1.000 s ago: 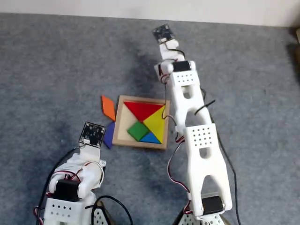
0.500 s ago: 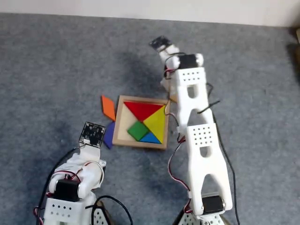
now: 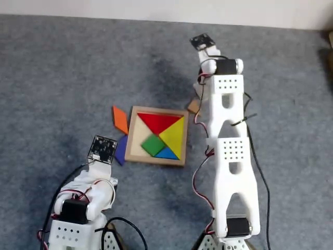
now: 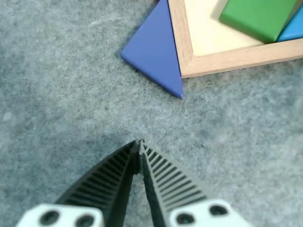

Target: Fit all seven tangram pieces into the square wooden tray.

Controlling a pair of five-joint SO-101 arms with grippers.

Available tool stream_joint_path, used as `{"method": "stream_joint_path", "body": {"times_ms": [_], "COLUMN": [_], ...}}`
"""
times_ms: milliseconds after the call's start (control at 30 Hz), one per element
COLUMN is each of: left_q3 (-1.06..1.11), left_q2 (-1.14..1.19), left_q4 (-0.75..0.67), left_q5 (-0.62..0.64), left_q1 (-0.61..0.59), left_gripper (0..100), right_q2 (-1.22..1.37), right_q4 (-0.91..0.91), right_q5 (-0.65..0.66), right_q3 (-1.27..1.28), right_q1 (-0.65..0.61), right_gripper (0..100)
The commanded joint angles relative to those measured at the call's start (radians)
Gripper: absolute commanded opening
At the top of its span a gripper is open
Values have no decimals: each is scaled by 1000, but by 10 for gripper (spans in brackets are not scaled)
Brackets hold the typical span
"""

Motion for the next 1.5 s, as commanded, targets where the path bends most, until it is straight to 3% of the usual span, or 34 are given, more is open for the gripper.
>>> {"method": "stream_joint_path", "body": {"times_ms": [0, 67, 367, 567, 800, 1000, 1300, 1467], "left_q3": [19, 19, 19, 19, 19, 19, 19, 19], "left_q2": [-33, -33, -33, -33, -33, -33, -33, -33], "left_q4": [5, 5, 5, 5, 5, 5, 5, 5], "left_q5": [-8, -8, -8, -8, -8, -8, -8, -8], "left_q1": [-7, -7, -7, -7, -7, -7, -7, -7], "left_gripper": [7, 7, 7, 7, 7, 7, 7, 7], "right_q2": [-41, -39, -16, 91, 147, 139, 124, -53], "right_q4": [16, 15, 13, 13, 19, 21, 21, 21], "right_q5": [-176, -193, -198, -190, -25, -23, -23, -23], "right_q3": [-113, -113, -99, -93, -93, -93, -90, 189], "right_q1": [-50, -68, -145, -91, 2, 73, 81, 79], "right_gripper": [210, 251, 252, 176, 2, 5, 5, 5]}}
